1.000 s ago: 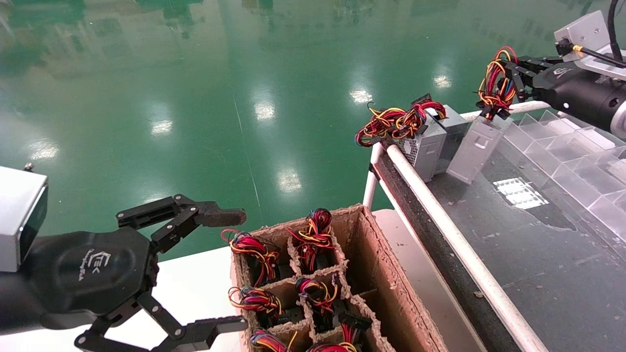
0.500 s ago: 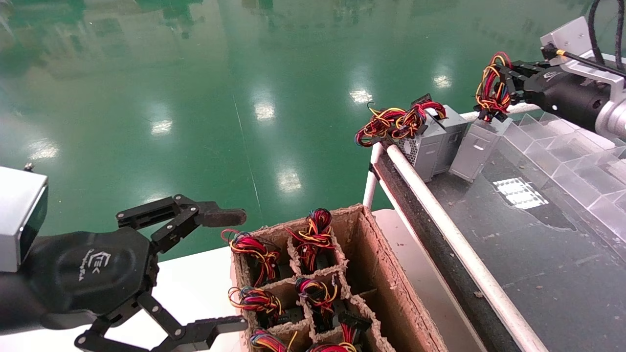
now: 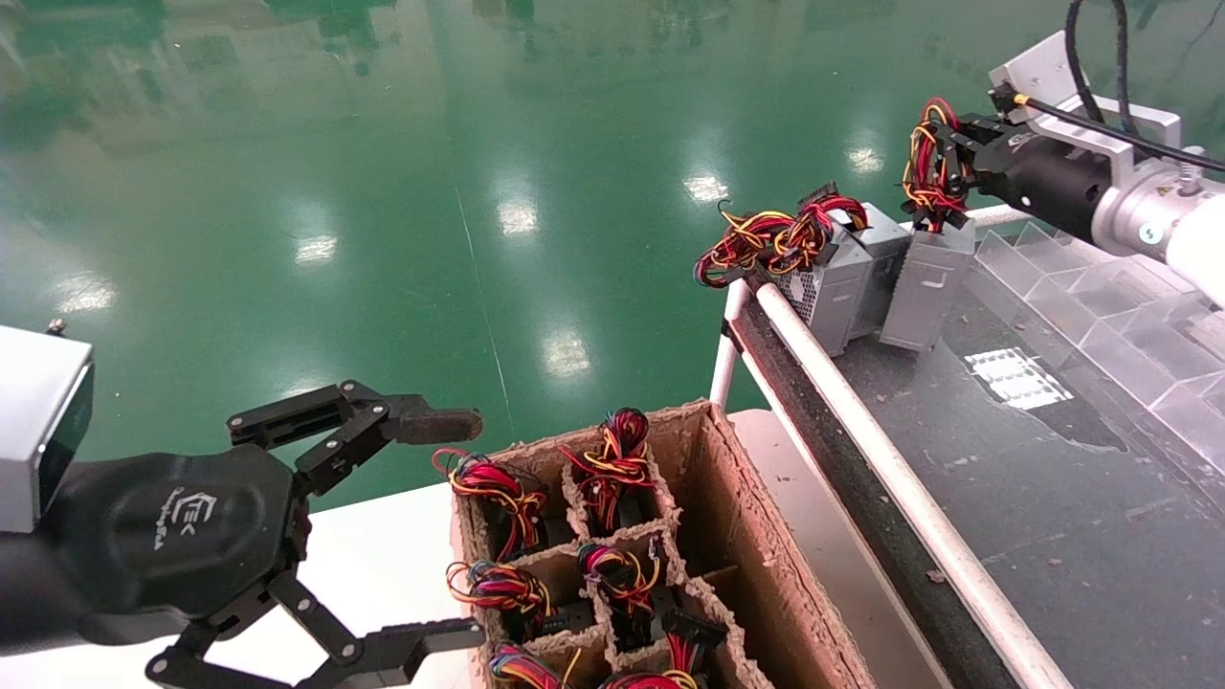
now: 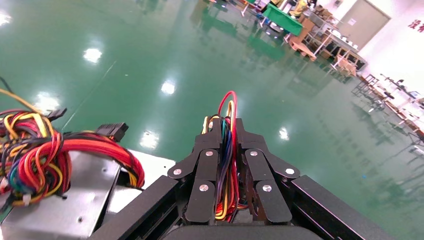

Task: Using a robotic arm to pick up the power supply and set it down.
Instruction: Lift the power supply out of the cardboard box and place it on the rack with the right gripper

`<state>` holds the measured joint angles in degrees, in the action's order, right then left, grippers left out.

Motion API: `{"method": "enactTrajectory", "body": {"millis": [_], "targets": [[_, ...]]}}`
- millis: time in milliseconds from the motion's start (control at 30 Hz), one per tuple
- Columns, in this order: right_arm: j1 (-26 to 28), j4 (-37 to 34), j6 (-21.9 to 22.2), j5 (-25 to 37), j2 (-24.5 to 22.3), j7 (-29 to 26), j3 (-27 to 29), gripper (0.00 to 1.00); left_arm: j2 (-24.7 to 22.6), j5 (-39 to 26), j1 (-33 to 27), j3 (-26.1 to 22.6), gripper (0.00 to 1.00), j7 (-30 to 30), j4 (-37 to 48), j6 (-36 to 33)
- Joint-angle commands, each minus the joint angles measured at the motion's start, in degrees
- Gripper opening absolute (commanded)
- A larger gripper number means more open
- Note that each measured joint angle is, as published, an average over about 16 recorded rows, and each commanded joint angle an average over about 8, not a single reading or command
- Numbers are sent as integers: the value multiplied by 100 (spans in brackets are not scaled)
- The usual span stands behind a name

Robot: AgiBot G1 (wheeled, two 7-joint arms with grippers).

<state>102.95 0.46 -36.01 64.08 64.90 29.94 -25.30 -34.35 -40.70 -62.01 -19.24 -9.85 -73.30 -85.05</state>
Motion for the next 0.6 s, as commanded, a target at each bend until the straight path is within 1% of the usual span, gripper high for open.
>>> {"method": "enactTrajectory", "body": {"millis": [33,367,467,600], "targets": [[-1,2,117,-15,74,23,11,0,0,0,0,0,100,0,0,0],[-4,53,593,-127,389,215,92,0,1,2,-1,-3,100,1,0,1],[-21,13,624,-153,415,218,110,0,1,2,-1,-3,100,2,0,1],[-61,-49,562,-143,395,195,103,0,2,3,-1,-4,100,2,0,2]]}}
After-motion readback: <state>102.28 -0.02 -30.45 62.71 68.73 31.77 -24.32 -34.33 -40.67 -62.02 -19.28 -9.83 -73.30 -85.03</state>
